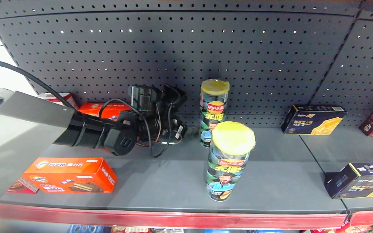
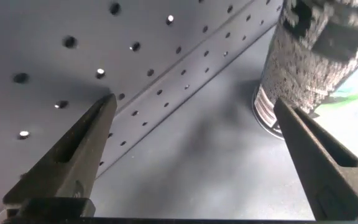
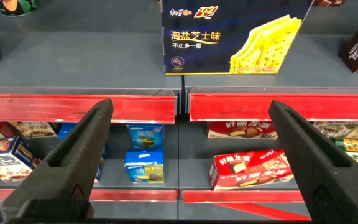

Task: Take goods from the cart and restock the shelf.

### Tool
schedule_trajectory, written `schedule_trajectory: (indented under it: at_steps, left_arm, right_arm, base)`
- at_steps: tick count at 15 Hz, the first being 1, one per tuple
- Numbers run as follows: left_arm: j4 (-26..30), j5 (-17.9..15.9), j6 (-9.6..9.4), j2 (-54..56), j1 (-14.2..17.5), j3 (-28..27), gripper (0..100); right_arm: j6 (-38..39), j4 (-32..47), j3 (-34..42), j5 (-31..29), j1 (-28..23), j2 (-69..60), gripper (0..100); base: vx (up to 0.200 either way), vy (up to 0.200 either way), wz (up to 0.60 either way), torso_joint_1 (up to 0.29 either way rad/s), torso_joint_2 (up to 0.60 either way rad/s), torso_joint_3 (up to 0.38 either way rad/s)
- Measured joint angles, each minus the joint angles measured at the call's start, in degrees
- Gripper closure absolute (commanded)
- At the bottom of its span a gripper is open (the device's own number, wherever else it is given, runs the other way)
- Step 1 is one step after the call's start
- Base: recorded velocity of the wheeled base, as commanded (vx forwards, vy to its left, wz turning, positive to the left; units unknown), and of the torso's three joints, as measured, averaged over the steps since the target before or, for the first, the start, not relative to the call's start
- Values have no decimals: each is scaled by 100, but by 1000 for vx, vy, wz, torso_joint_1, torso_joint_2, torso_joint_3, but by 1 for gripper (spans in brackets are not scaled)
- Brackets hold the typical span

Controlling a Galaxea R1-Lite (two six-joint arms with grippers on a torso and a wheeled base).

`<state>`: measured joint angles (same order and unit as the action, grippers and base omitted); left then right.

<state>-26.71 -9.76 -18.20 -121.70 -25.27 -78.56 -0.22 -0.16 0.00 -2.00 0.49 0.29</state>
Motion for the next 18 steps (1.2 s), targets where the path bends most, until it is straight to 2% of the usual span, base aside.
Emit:
schedule_trajectory:
  at_steps: [3,4,8,9,11,14,16,18]
  left_arm:
    - [0,101,-20,343,37,157,0]
    - [5,129,-24,574,57,340,0]
    - [-266,277,184,1668,105,1323,0]
    - [-457,332,226,1980,100,1607,0]
    - [-824,610,433,2821,24,2343,0]
    - [-1013,1034,668,4356,-146,3625,0]
    - [-914,1175,736,5455,-240,4262,0]
    - [-463,1230,762,6657,-210,4712,0]
  right_arm:
    - [-2,0,0,0,0,0,0]
    - [0,0,0,-5,2,0,0]
    - [0,0,0,-2,2,0,0]
    - [-2,0,0,-2,2,0,0]
    - [0,0,0,-2,0,0,0]
    - [0,0,0,-7,4,0,0]
    - [0,0,0,-2,2,0,0]
    - [-2,0,0,-2,2,0,0]
  base:
    - [0,0,0,0,0,0]
    - [0,0,0,0,0,0]
    - [0,0,0,0,0,0]
    - [0,0,0,0,0,0]
    - [0,0,0,0,0,0]
    - [0,0,0,0,0,0]
    - [0,0,0,0,0,0]
    - [0,0,0,0,0,0]
